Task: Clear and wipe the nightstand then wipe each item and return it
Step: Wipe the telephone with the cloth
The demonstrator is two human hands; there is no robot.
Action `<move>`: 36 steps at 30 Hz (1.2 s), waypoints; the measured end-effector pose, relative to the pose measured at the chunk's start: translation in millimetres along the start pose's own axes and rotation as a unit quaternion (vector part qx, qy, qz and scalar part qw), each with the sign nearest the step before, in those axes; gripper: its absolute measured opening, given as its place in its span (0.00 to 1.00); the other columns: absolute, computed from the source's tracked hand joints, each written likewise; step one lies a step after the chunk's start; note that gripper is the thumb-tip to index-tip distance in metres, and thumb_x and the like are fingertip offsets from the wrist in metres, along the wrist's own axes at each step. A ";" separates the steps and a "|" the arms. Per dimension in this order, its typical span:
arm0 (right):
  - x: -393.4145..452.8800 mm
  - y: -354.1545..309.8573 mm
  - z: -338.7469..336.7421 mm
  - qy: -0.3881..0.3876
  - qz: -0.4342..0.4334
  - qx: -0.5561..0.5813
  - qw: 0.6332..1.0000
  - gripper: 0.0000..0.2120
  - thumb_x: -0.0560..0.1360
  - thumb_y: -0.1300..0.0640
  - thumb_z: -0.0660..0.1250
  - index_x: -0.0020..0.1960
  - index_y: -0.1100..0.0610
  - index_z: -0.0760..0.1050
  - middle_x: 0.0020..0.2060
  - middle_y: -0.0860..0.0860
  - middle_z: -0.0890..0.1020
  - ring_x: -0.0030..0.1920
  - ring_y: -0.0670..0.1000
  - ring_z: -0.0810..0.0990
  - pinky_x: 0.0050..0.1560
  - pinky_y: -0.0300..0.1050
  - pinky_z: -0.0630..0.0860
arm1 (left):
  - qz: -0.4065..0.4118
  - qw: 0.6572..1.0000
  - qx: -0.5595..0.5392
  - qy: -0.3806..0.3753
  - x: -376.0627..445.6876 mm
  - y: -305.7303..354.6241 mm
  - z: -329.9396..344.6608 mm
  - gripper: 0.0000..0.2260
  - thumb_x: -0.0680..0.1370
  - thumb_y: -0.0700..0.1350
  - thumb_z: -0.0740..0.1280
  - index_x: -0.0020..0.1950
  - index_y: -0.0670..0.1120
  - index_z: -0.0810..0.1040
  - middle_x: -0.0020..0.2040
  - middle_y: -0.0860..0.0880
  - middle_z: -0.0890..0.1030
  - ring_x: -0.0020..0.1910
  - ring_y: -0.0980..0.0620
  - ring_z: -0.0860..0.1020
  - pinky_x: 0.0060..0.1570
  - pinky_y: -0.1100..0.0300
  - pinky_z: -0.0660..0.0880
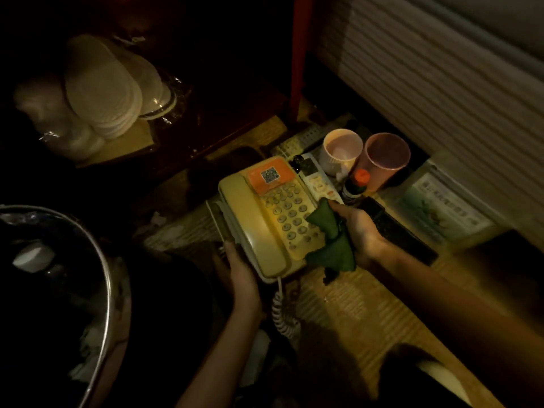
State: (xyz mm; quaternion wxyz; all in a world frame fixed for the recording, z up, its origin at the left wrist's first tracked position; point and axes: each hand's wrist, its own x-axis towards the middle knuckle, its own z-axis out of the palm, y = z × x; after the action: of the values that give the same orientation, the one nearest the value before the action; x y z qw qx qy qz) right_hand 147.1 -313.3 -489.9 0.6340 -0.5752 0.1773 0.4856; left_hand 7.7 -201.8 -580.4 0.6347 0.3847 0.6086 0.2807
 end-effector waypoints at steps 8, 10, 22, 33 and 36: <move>-73.2 -1.5 -8.9 -0.008 -0.117 0.057 0.992 0.18 0.79 0.52 0.59 0.61 0.63 0.75 0.57 0.62 0.79 0.57 0.63 0.78 0.64 0.62 0.71 | 0.026 0.989 -0.105 -0.101 -53.6 27.3 -27.8 0.24 0.80 0.50 0.61 0.74 0.49 0.61 0.64 0.48 0.74 0.59 0.49 0.76 0.47 0.56 0.77; -95.8 3.0 -16.9 -0.010 -0.131 0.083 0.988 0.21 0.79 0.50 0.57 0.64 0.62 0.74 0.59 0.62 0.79 0.57 0.62 0.79 0.61 0.60 0.73 | 0.044 0.980 -0.116 -0.155 -60.1 34.4 -31.7 0.26 0.75 0.53 0.67 0.71 0.48 0.66 0.63 0.44 0.77 0.57 0.47 0.78 0.47 0.52 0.78; -152.7 -1.6 -117.4 0.194 -0.211 0.136 0.948 0.20 0.81 0.47 0.55 0.50 0.62 0.76 0.31 0.55 0.82 0.28 0.50 0.81 0.28 0.40 0.76 | -0.049 0.901 -0.041 -0.429 -108.4 32.1 24.1 0.55 0.47 0.55 0.84 0.71 0.48 0.67 0.59 0.43 0.80 0.53 0.47 0.82 0.40 0.53 0.80; -144.3 -19.3 -99.5 0.146 -0.505 -0.380 0.761 0.13 0.78 0.51 0.54 0.61 0.51 0.69 0.54 0.41 0.76 0.53 0.39 0.76 0.53 0.36 0.74 | -0.004 0.876 0.095 -0.473 -120.5 3.2 12.9 0.34 0.58 0.32 0.77 0.56 0.58 0.71 0.51 0.53 0.79 0.47 0.56 0.80 0.42 0.59 0.79; -122.8 4.4 -100.9 0.146 -0.524 -0.475 0.692 0.18 0.78 0.53 0.57 0.65 0.55 0.71 0.63 0.44 0.72 0.66 0.41 0.67 0.67 0.36 0.64 | 0.003 0.875 0.112 -0.470 -116.3 -8.1 14.0 0.30 0.64 0.31 0.73 0.55 0.61 0.71 0.53 0.54 0.77 0.48 0.58 0.78 0.37 0.67 0.78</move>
State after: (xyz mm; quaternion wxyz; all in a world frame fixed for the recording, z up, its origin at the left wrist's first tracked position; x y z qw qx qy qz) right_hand 120.0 -455.5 -423.9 0.3941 -0.8627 -0.3169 0.0045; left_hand 8.9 -304.1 -522.9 0.7976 0.5421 0.2644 -0.0014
